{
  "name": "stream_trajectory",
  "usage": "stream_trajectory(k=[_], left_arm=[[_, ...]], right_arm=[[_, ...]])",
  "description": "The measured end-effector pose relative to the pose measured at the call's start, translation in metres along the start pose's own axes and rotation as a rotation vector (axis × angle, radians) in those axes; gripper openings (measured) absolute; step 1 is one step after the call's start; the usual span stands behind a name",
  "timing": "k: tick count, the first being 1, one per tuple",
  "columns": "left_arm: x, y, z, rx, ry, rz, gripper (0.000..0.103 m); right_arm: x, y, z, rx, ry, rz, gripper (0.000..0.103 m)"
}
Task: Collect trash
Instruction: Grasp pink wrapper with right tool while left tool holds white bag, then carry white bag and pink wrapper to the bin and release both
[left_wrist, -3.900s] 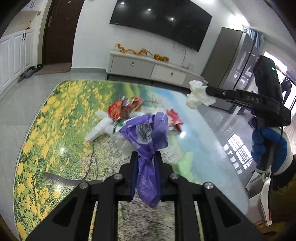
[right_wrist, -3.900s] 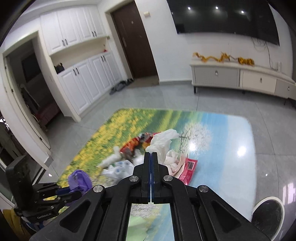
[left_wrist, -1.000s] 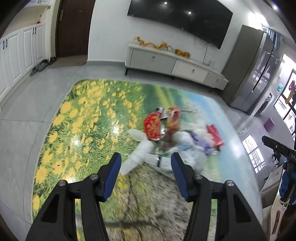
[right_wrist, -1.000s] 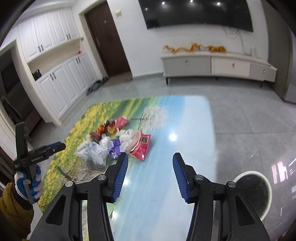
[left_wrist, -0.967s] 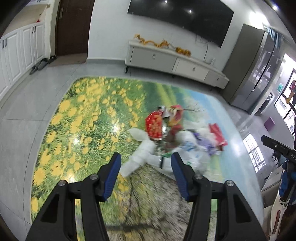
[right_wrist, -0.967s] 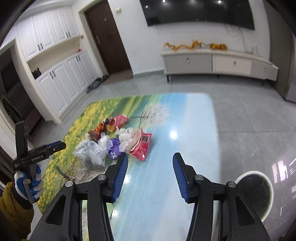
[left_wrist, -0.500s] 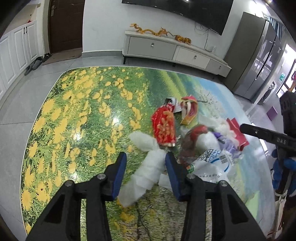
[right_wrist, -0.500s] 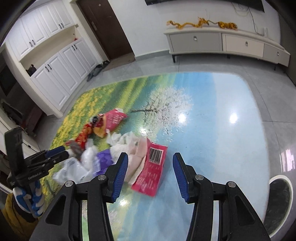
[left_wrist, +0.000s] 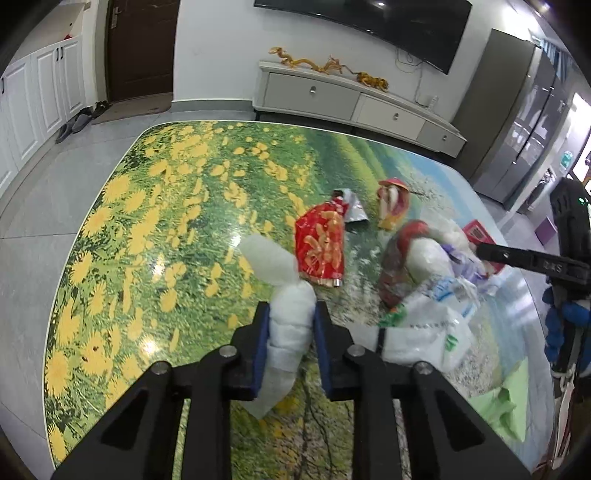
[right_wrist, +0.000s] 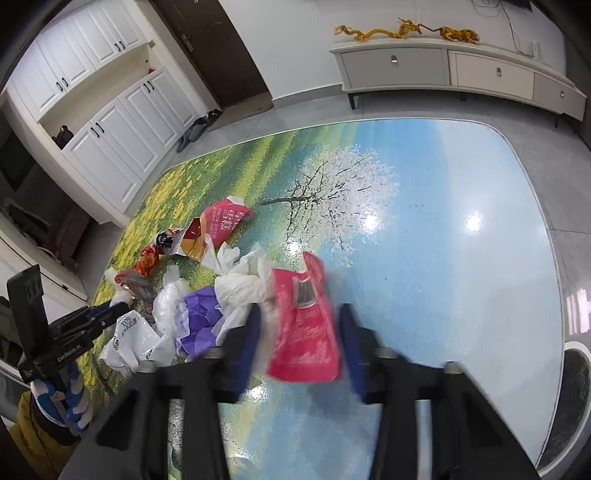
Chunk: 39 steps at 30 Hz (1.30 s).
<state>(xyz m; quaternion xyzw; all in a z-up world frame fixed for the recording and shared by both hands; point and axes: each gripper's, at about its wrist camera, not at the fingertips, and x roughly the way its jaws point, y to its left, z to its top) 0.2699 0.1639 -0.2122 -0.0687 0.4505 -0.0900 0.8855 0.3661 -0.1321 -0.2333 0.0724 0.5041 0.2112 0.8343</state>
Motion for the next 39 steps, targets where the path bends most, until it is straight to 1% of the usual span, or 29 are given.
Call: stream_trajectory(k=[6, 10, 11, 14, 16, 19, 20, 21, 22, 23, 25, 27, 33, 36, 39], left_arm=[[-0.023, -0.018, -0.011, 0.044, -0.007, -0.059, 0.021], [-0.035, -0.026, -0.021, 0.041, 0.020, -0.123, 0.021], [-0.037, -0.029, -0.026, 0.044, 0.033, -0.126, 0.021], [-0.040, -0.035, -0.040, 0.058, 0.060, -0.100, 0.021], [-0.044, -0.038, -0.053, 0.065, 0.081, -0.082, 0.021], [-0.053, -0.041, -0.073, 0.080, 0.107, -0.077, 0.021], [-0.057, -0.043, -0.079, 0.084, 0.113, -0.089, 0.021], [-0.062, -0.045, -0.085, 0.083, 0.120, -0.124, 0.021], [-0.069, -0.048, -0.092, 0.074, 0.124, -0.178, 0.021], [-0.076, -0.051, -0.097, 0.072, 0.119, -0.222, 0.021], [-0.090, -0.059, -0.104, 0.082, 0.092, -0.272, 0.021], [-0.106, -0.067, -0.104, 0.088, 0.054, -0.295, 0.021], [-0.163, -0.079, -0.075, 0.085, -0.108, -0.307, 0.021], [-0.180, -0.085, -0.060, 0.089, -0.152, -0.310, 0.021], [-0.187, -0.100, -0.050, 0.112, -0.167, -0.307, 0.021]], right_arm=[[-0.021, -0.004, -0.012, -0.007, -0.030, -0.003, 0.022], [-0.044, -0.005, -0.028, -0.025, -0.051, -0.014, 0.022], [-0.050, -0.004, -0.034, -0.032, -0.055, -0.018, 0.022], [-0.071, -0.005, -0.050, -0.043, -0.070, -0.023, 0.022], [-0.083, -0.006, -0.062, -0.046, -0.079, -0.026, 0.022], [-0.102, -0.007, -0.080, -0.050, -0.093, -0.030, 0.022], [-0.108, -0.007, -0.086, -0.051, -0.100, -0.030, 0.022], [-0.114, -0.008, -0.092, -0.051, -0.108, -0.028, 0.022], [-0.120, -0.007, -0.098, -0.051, -0.114, -0.026, 0.022], [-0.126, -0.007, -0.104, -0.050, -0.123, -0.024, 0.022], [-0.136, -0.007, -0.115, -0.048, -0.138, -0.021, 0.022], [-0.146, -0.008, -0.126, -0.042, -0.151, -0.019, 0.022], [-0.180, -0.011, -0.149, -0.027, -0.214, -0.016, 0.022], [-0.194, -0.014, -0.156, -0.023, -0.245, -0.019, 0.022], [-0.209, -0.022, -0.163, -0.017, -0.274, -0.021, 0.022]])
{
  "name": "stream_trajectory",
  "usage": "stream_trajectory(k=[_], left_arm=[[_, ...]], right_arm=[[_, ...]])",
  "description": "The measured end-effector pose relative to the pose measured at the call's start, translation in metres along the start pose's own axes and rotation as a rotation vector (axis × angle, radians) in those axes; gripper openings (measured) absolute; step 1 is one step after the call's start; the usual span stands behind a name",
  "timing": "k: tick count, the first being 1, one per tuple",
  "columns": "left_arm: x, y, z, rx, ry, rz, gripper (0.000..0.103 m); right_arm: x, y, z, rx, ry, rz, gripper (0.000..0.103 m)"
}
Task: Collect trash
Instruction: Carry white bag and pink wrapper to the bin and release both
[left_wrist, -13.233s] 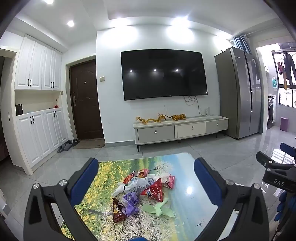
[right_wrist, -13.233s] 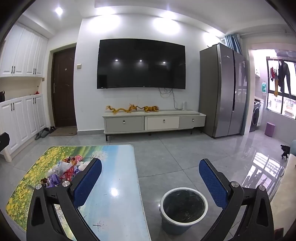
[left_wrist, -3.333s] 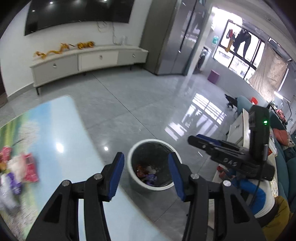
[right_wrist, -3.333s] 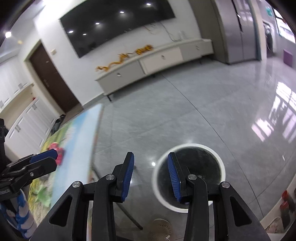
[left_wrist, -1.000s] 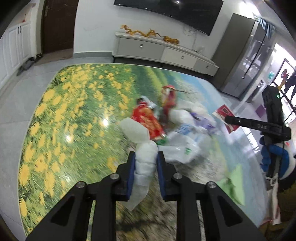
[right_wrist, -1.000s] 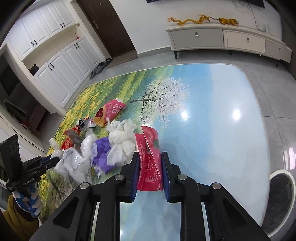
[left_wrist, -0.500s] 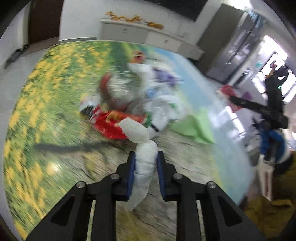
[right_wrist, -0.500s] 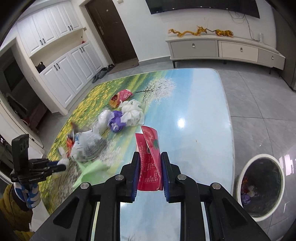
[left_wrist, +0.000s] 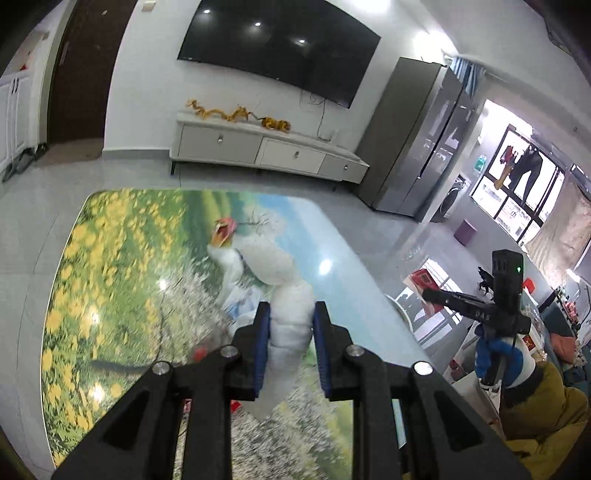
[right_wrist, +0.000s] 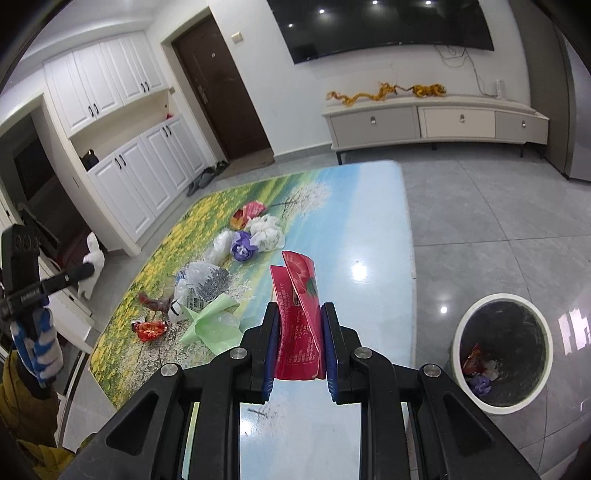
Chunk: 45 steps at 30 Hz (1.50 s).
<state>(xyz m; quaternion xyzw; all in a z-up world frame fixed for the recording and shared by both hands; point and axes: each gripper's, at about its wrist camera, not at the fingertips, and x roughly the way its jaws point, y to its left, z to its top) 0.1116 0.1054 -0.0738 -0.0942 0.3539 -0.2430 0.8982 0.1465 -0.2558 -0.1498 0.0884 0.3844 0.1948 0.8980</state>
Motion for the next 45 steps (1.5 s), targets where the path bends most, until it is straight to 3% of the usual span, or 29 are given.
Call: stream_trajectory(k=[5, 9, 15, 23, 26, 28, 30, 33, 38, 45], left_arm=[[0.033, -0.040, 0.017, 0.061, 0.052, 0.009, 0.021], [0.085, -0.085, 0.031, 0.108, 0.127, -0.028, 0.021], [0.183, -0.168, 0.050, 0.172, 0.248, -0.116, 0.023], [0.320, -0.263, 0.056, 0.206, 0.379, -0.178, 0.024], [0.365, -0.283, 0.050, 0.195, 0.425, -0.186, 0.032], [0.389, -0.289, 0.047, 0.189, 0.434, -0.179, 0.049], [0.408, -0.292, 0.044, 0.170, 0.453, -0.179, 0.052], [0.414, -0.289, 0.040, 0.157, 0.457, -0.179, 0.052], [0.387, -0.291, 0.033, 0.181, 0.398, -0.163, 0.052], [0.309, -0.271, 0.030, 0.204, 0.307, -0.165, 0.052]], right_arm=[[-0.024, -0.031, -0.001, 0.043, -0.047, -0.026, 0.022], [-0.042, -0.076, -0.007, 0.117, -0.078, -0.090, 0.022], [-0.051, -0.157, -0.018, 0.254, -0.069, -0.215, 0.022], [-0.020, -0.243, -0.020, 0.368, -0.003, -0.314, 0.024], [-0.003, -0.271, -0.022, 0.401, 0.027, -0.338, 0.026], [0.006, -0.288, -0.024, 0.420, 0.041, -0.354, 0.030], [0.015, -0.299, -0.027, 0.437, 0.051, -0.362, 0.032], [0.023, -0.311, -0.034, 0.464, 0.062, -0.382, 0.036], [0.019, -0.307, -0.040, 0.465, 0.047, -0.381, 0.036], [0.007, -0.267, -0.022, 0.399, 0.008, -0.357, 0.036]])
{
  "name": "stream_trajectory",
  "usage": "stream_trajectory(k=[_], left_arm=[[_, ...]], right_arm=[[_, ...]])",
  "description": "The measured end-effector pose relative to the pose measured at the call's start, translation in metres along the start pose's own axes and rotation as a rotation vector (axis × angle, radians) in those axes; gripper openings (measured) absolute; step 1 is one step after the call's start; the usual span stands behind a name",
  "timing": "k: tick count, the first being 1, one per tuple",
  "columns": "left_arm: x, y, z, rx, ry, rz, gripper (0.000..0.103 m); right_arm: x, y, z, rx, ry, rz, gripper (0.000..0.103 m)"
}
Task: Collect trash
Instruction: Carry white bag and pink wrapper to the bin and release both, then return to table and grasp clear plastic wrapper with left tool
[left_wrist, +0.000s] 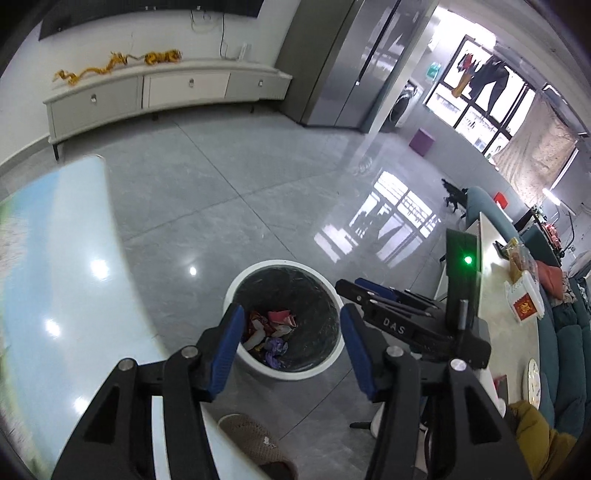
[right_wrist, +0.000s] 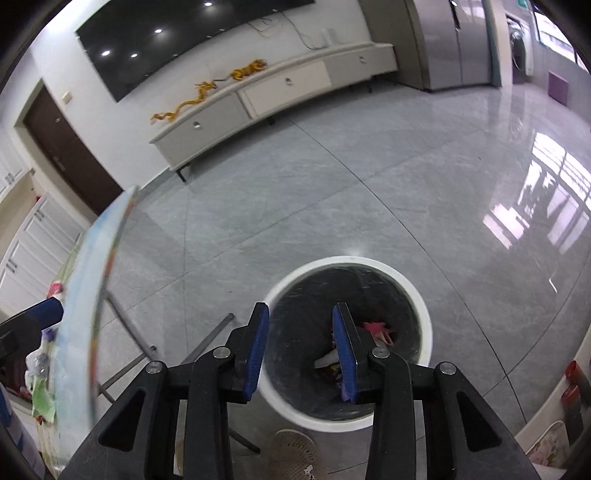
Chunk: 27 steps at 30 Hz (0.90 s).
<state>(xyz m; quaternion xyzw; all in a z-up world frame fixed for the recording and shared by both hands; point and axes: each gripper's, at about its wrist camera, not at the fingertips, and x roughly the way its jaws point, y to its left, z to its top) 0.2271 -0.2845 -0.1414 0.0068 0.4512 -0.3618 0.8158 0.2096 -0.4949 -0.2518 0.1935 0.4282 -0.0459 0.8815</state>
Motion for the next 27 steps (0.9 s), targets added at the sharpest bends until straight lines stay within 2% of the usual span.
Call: stream_trajectory(k=[7, 17, 22, 27], left_arm=[[-0.077, 0.039, -0.032, -0.012, -0.068, 0.064, 0.052], [-0.199, 0.148, -0.095, -0.123, -0.170, 0.264, 0.052], [-0.241, 0.193, -0.137, -0.184, -0.178, 0.322, 0.052], [-0.260, 0.225, -0.174, -0.224, -0.156, 0.379, 0.052]], right_arm=[[-0.041, 0.075, -0.011, -0.112, -0.049, 0.084, 0.036], [-0.083, 0.189, -0.022, -0.290, -0.090, 0.208, 0.036], [-0.088, 0.245, -0.042, -0.389, -0.052, 0.299, 0.038], [-0.082, 0.293, -0.072, -0.499, 0.036, 0.390, 0.042]])
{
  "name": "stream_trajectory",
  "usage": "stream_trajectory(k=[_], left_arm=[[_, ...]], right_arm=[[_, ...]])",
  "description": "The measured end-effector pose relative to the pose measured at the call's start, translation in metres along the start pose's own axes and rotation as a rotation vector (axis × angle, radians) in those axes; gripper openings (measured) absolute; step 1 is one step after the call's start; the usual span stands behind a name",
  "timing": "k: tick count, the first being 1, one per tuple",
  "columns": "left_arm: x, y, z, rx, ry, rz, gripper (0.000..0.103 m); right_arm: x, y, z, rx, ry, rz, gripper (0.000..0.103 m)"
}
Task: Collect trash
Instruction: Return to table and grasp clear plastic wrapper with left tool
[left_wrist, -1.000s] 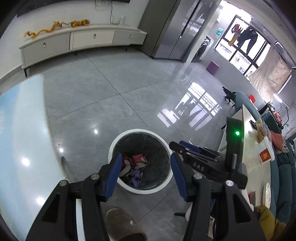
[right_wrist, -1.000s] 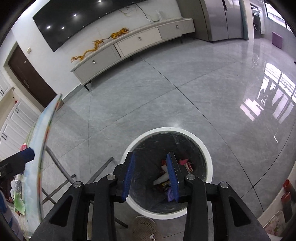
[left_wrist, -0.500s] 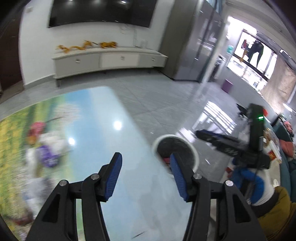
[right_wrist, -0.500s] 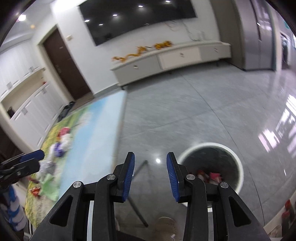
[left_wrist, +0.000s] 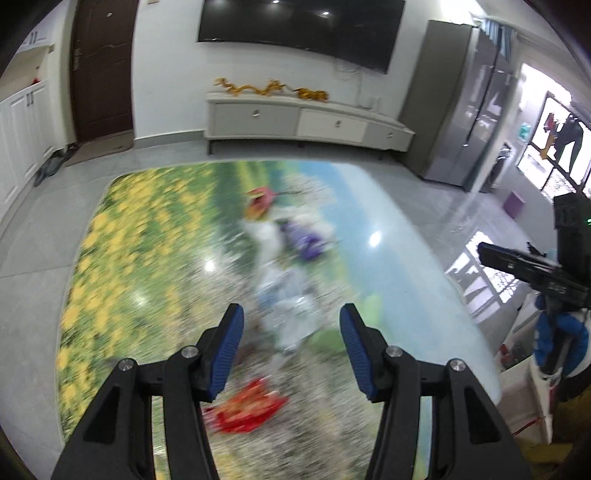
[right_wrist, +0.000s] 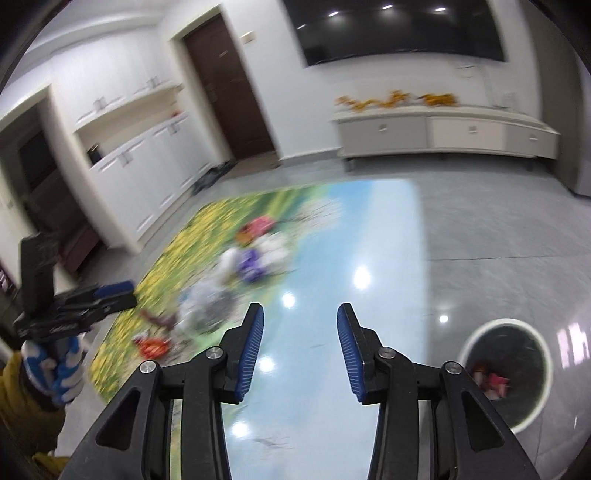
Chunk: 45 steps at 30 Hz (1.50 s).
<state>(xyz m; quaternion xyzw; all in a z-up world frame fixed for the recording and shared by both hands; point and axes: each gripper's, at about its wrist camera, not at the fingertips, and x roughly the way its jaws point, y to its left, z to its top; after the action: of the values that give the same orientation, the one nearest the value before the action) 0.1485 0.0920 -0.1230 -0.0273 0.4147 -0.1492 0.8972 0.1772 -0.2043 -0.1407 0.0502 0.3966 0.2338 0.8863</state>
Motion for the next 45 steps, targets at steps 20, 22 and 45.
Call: stream_trajectory(k=[20, 22, 45], left_arm=[[0.060, 0.059, -0.027, -0.055, 0.122, -0.071, 0.049], [0.063, 0.063, -0.029, -0.068, 0.128, -0.084, 0.038], [0.007, 0.066, -0.007, -0.177, -0.036, -0.049, 0.010]], right_arm=[[0.117, 0.122, -0.006, -0.369, 0.323, 0.095, 0.050], [0.125, 0.124, -0.008, -0.391, 0.350, 0.089, 0.049], [0.065, 0.098, 0.001, -0.323, 0.173, 0.089, 0.002]])
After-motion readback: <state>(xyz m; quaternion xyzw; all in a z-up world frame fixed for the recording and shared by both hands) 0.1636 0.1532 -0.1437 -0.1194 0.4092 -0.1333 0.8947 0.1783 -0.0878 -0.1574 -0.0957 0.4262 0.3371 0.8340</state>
